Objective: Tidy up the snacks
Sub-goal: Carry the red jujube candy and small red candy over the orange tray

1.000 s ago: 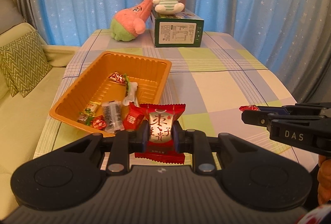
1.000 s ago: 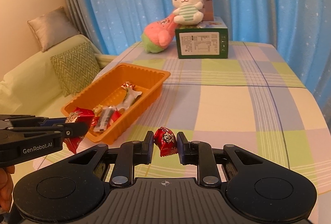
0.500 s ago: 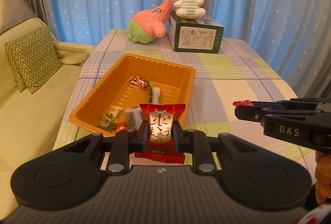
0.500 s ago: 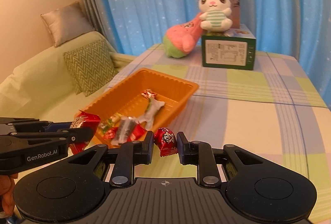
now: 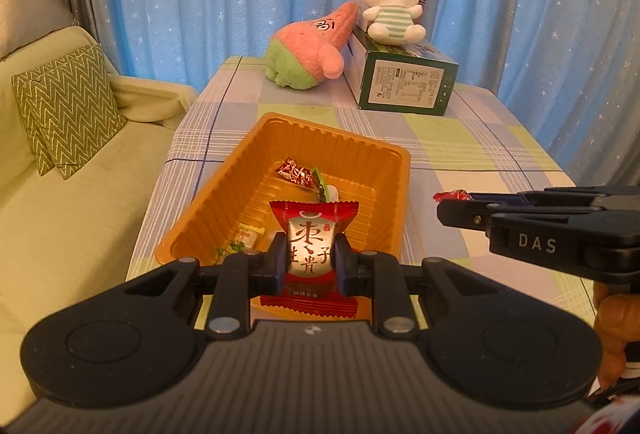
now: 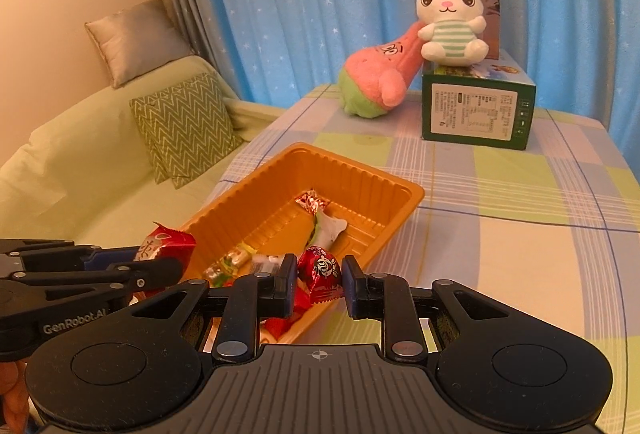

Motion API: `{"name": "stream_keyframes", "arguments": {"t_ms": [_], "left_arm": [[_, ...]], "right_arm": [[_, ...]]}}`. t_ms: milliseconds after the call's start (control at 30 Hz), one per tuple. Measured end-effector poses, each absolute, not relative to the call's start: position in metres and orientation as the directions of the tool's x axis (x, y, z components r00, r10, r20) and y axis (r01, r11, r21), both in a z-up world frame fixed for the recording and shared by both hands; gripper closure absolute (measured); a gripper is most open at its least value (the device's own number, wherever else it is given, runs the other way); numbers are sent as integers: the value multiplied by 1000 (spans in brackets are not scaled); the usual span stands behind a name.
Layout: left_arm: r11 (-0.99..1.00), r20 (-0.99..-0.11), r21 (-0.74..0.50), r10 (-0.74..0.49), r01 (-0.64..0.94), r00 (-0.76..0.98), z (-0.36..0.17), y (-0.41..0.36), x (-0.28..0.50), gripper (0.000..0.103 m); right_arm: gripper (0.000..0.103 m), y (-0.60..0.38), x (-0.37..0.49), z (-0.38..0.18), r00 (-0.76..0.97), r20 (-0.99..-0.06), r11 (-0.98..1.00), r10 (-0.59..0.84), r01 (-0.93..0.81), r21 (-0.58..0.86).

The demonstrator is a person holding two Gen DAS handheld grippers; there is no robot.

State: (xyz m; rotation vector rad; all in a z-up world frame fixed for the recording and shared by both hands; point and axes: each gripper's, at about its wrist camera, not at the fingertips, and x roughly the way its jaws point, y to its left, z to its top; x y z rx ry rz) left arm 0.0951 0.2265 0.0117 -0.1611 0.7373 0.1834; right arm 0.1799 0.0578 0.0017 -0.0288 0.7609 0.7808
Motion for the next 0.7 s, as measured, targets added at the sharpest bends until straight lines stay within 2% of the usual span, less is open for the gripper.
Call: {"name": "stream_keyframes", "arguments": {"t_ms": [700], "left_arm": [[969,-705,-117,73,-217,705,-6,257,135,82]], "right_arm": [[79,85,219,-19,426,-659,723,620,-636,269]]}}
